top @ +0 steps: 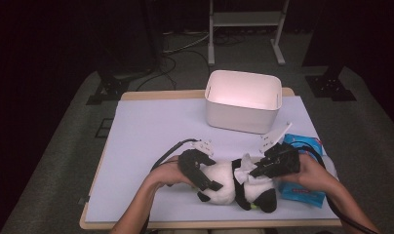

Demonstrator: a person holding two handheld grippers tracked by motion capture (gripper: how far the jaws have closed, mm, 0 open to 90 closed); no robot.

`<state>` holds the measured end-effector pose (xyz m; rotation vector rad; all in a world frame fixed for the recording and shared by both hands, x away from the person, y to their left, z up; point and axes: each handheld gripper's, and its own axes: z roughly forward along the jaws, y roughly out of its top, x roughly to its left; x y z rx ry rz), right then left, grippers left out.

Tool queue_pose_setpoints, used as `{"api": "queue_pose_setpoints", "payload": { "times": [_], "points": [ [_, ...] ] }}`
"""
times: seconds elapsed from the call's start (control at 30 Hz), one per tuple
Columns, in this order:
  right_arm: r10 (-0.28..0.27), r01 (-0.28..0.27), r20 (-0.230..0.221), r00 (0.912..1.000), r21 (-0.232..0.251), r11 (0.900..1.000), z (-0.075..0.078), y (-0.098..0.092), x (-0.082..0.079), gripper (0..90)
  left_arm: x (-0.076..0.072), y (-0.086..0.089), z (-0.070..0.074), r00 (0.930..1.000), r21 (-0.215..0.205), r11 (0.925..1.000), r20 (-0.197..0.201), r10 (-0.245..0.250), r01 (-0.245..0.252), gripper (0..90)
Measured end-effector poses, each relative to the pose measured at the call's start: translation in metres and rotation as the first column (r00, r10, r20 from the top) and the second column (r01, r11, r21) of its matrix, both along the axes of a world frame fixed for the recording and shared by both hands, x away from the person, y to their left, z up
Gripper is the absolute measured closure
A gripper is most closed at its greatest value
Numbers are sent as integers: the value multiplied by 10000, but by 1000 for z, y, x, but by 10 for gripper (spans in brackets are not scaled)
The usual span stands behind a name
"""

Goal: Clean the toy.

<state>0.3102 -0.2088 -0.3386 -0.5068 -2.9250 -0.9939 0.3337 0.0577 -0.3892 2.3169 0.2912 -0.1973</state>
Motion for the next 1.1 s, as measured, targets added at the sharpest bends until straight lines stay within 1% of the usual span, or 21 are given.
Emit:
{"api": "queue_pose_setpoints", "payload": {
  "times": [0.1, 0.13, 0.17, 0.23, 0.33, 0.4, 0.47, 0.53, 0.57, 0.6, 0.63, 0.67, 0.7, 0.73, 0.77, 0.8, 0.87, 0.97, 1.0, 1.03, 1.1],
  "points": [
    [26, -26, 9, 10000, 58, 10000, -1, -1, 1, 789, -2, 2, 0, 9998, -55, 10000, 209, 67, -66, 264],
    [-10, 10, 8, 10000, 97, 10000, 0, -1, 2, 788, -2, 3, 1, 9992, -67, 10000, 394, 63, -60, 264],
    [-25, 24, 65, 10000, 178, 9998, 1, 0, 2, 788, -4, 5, 2, 9986, -107, 9999, 517, 88, -83, 333],
    [-21, 19, 112, 9999, 184, 9998, 1, 1, 3, 788, -5, 7, 4, 9970, -182, 9998, 767, 135, -122, 355],
    [-54, 51, 104, 9999, 306, 9995, 6, 2, 4, 789, -6, 12, 6, 9966, -298, 9995, 810, 135, -111, 389],
    [18, -25, 238, 9997, 316, 9995, 10, 5, 6, 790, -5, 16, 6, 9965, -409, 9990, 816, 202, -169, 396],
    [18, -28, 354, 9994, 272, 9996, 13, 7, 7, 790, -4, 21, 9, 9945, -508, 9982, 982, 354, -306, 401],
    [87, -101, 428, 9990, 330, 9994, 18, 12, 13, 789, -2, 26, 15, 9886, -459, 9977, 1401, 554, -494, 407],
    [87, -101, 428, 9990, 330, 9994, 18, 12, 13, 789, -2, 26, 15, 9886, -459, 9977, 1401, 554, -494, 410],
    [104, -119, 486, 9988, 301, 9995, 21, 16, 18, 789, -1, 30, 19, 9809, -426, 9968, 1794, 747, -681, 413],
    [104, -119, 486, 9988, 301, 9995, 21, 16, 18, 789, -1, 30, 19, 9809, -426, 9968, 1794, 747, -681, 414],
    [90, -107, 558, 9984, 314, 9994, 23, 18, 21, 789, 0, 32, 21, 9752, -321, 9963, 2041, 852, -803, 414],
    [39, -52, 615, 9981, 213, 9998, 28, 24, 27, 789, 1, 34, 25, 9641, -90, 9958, 2497, 905, -911, 413],
    [39, -52, 615, 9981, 213, 9998, 28, 24, 27, 789, 1, 34, 25, 9641, -90, 9958, 2497, 905, -911, 413],
    [5, -11, 631, 9980, 96, 10000, 31, 31, 32, 789, 1, 36, 26, 9584, 69, 9957, 2720, 866, -920, 413],
    [5, -11, 631, 9980, 96, 10000, 31, 31, 32, 789, 1, 38, 27, 9528, 83, 9950, 2892, 927, -993, 413],
    [89, -91, 739, 9972, 24, 10000, 33, 38, 37, 789, 0, 39, 27, 9491, 216, 9953, 3037, 834, -944, 409],
    [7, -1, 781, 9969, -78, 10000, 33, 47, 44, 789, -3, 38, 24, 9491, 276, 9970, 3091, 607, -728, 386],
    [7, -1, 781, 9969, -78, 10000, 33, 47, 44, 789, -3, 39, 22, 9516, 206, 9972, 3011, 619, -714, 386],
    [-23, 49, 699, 9975, -362, 9993, 27, 48, 47, 789, -3, 40, 20, 9535, 207, 9972, 2949, 623, -715, 370],
    [-1, 23, 551, 9985, -389, 9992, 22, 45, 48, 789, -3, 41, 16, 9596, 71, 9980, 2754, 579, -623, 353]
  ]
}}
